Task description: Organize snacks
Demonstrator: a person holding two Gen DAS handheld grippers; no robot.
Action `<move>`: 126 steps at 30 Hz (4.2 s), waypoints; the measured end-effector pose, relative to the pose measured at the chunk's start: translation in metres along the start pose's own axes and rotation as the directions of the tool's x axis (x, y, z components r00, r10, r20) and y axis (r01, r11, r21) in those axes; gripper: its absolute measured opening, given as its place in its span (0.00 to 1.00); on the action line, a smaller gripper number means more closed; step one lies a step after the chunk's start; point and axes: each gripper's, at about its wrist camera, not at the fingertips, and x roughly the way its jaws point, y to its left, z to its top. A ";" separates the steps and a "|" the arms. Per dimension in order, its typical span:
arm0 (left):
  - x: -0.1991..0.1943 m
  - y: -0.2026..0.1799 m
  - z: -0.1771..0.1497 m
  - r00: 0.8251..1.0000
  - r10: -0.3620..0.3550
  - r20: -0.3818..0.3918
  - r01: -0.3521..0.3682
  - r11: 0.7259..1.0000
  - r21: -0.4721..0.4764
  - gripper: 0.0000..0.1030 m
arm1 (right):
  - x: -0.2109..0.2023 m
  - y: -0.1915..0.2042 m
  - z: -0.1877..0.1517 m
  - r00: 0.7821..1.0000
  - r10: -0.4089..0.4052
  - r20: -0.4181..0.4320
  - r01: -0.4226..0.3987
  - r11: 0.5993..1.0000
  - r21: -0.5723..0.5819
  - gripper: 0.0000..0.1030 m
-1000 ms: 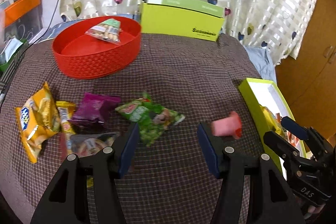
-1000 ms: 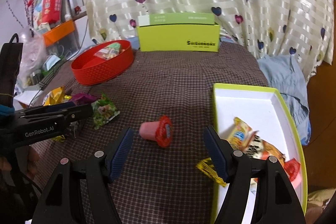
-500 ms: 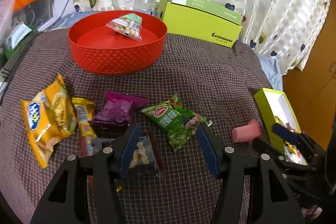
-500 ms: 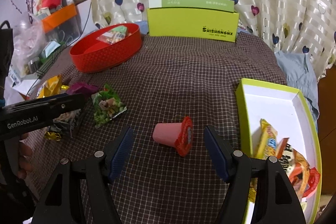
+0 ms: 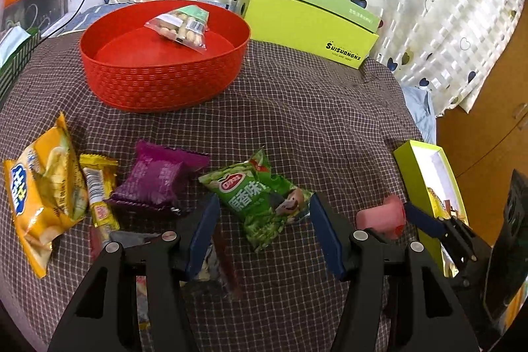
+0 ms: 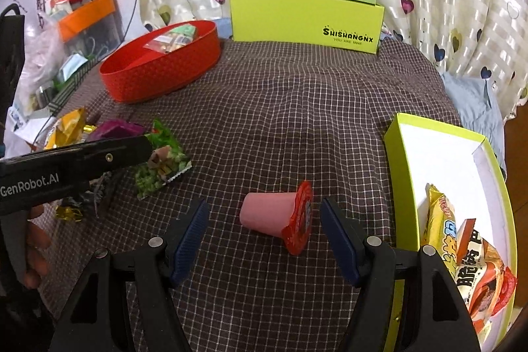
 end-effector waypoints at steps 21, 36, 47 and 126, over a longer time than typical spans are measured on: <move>0.030 -0.006 0.001 0.998 0.018 -0.055 -0.017 1.000 0.018 0.57 | 0.019 -0.003 -0.003 1.000 0.005 -0.022 -0.005 1.000 0.026 0.66; 0.040 -0.009 0.000 0.997 0.041 -0.064 -0.039 0.999 0.024 0.56 | 0.018 -0.008 -0.004 1.000 0.009 -0.008 -0.008 0.999 0.046 0.48; 0.042 -0.010 0.000 0.997 0.052 -0.055 -0.050 0.998 0.033 0.32 | 0.015 -0.008 -0.006 1.000 0.012 0.005 -0.012 0.998 0.056 0.46; 0.040 -0.020 0.014 0.998 0.053 -0.024 -0.053 0.999 -0.009 0.51 | -0.003 -0.008 -0.012 0.998 0.036 0.059 -0.042 0.995 0.092 0.40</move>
